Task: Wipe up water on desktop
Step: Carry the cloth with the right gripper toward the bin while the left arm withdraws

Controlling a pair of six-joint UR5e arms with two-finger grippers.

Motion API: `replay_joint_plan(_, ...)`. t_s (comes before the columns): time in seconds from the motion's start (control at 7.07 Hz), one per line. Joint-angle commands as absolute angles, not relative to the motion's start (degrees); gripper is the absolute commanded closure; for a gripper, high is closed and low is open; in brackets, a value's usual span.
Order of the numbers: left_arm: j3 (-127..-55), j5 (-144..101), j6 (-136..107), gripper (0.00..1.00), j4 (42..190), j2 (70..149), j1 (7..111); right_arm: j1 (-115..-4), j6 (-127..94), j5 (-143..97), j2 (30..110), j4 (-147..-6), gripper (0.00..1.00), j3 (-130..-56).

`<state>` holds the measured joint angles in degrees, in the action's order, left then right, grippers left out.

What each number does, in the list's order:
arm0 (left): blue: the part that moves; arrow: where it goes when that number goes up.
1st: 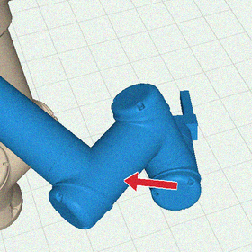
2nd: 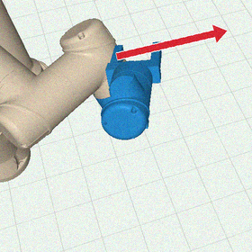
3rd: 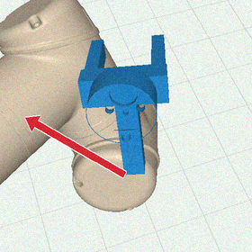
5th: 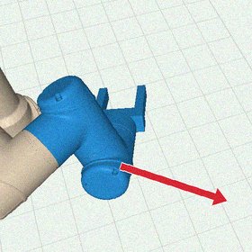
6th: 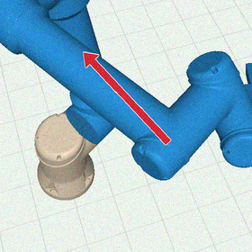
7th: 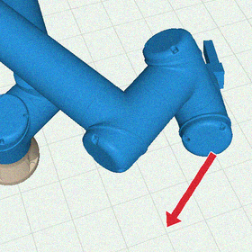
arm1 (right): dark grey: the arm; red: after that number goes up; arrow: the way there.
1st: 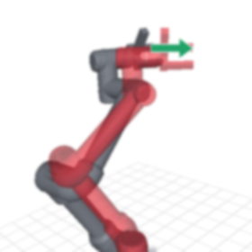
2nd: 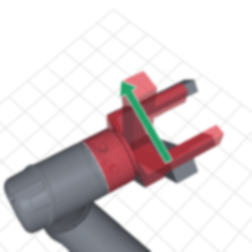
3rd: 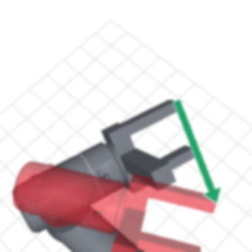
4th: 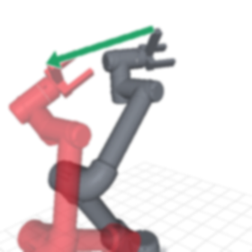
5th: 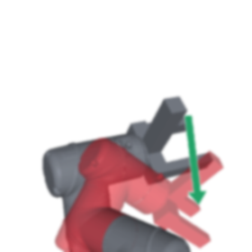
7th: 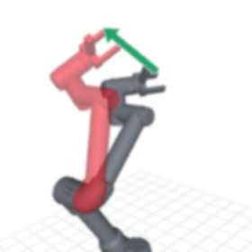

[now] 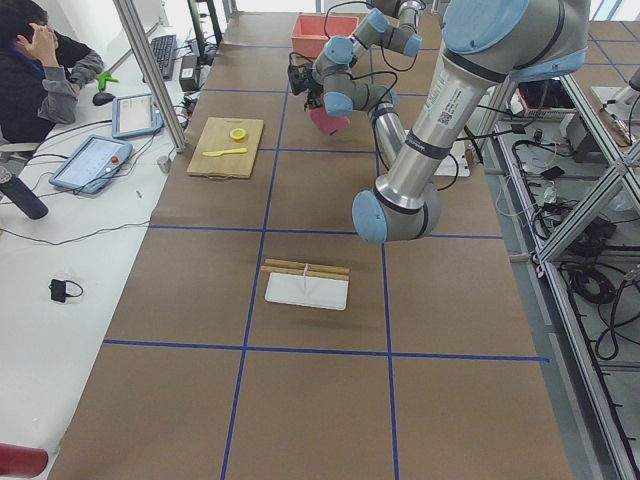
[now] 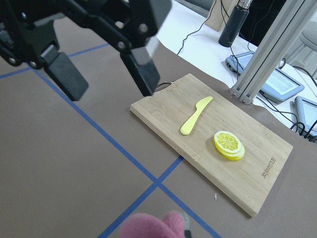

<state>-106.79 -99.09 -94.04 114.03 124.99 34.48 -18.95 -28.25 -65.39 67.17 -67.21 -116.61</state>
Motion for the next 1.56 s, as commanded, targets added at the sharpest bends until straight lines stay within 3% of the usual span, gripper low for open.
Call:
replay_joint_plan(0.0,-106.79,-101.32,-82.16,0.02,109.55,122.17,38.82,-20.47,-30.04,-65.48,67.15,-67.15,1.00,-116.89)
replay_joint_plan(0.28,-107.22,-106.85,-63.30,0.02,97.52,121.73,45.41,-22.49,-36.73,-65.57,67.15,-67.15,1.00,-116.89)
replay_joint_plan(0.85,-112.50,-117.47,-18.47,0.01,80.53,111.40,66.47,-29.16,-37.09,-73.37,68.63,-67.41,1.00,-116.81)
replay_joint_plan(1.13,-110.58,-123.98,0.00,0.01,80.33,102.61,79.65,-32.15,-39.90,-78.20,71.00,-67.41,1.00,-116.81)
replay_joint_plan(1.41,-103.06,-130.31,15.14,0.01,80.77,95.91,91.79,-35.49,-39.90,-83.04,74.34,-67.59,1.00,-116.81)
